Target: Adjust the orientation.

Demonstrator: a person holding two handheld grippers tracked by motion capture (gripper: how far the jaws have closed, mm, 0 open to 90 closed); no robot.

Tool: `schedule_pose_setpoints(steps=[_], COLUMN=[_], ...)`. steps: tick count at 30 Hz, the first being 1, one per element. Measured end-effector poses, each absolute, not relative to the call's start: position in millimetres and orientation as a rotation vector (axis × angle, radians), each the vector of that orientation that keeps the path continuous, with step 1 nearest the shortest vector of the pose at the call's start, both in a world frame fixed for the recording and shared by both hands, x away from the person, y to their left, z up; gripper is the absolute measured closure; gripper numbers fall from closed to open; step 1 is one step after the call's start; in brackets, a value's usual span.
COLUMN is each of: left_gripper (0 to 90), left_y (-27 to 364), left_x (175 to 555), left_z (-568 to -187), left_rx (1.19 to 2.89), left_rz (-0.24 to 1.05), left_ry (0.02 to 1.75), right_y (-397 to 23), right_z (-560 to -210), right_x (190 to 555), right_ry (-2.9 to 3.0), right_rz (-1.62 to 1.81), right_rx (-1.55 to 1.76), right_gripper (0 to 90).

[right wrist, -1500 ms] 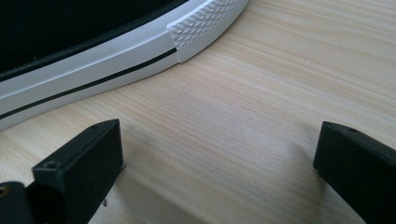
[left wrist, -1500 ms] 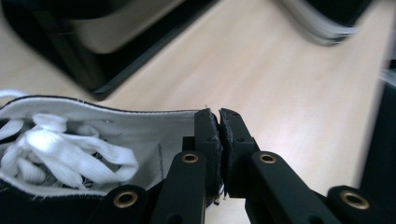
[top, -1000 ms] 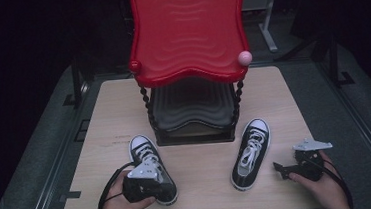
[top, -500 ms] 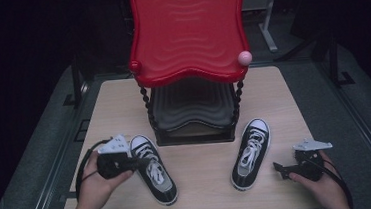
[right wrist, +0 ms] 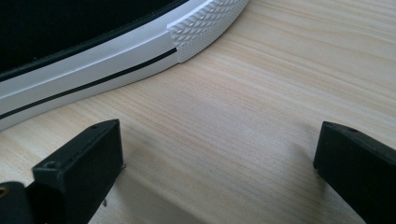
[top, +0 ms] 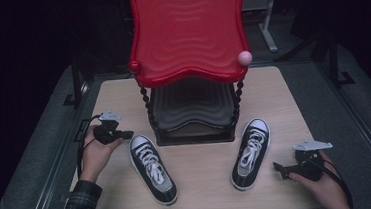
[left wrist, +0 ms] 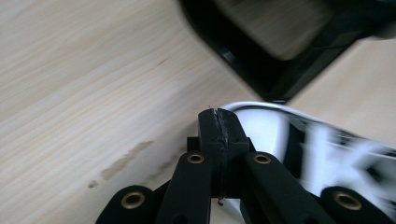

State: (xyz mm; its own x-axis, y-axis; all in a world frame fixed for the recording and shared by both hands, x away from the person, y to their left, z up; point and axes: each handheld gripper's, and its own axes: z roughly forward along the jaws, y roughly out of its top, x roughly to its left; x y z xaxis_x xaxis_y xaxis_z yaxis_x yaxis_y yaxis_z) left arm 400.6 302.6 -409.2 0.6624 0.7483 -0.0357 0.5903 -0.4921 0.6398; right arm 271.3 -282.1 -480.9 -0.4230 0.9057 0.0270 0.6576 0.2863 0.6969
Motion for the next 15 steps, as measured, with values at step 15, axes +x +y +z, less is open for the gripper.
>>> schedule_pose_setpoints(steps=[15], left_gripper=[90.0], left_y=[295], left_x=[408], left_z=[-429], left_rx=[2.275], left_rz=[0.319], left_ry=[1.078], right_y=[-282], right_z=[-481], right_x=[272], right_ry=[2.189], right_rz=[0.911], right_rx=[1.407], right_gripper=[0.9])
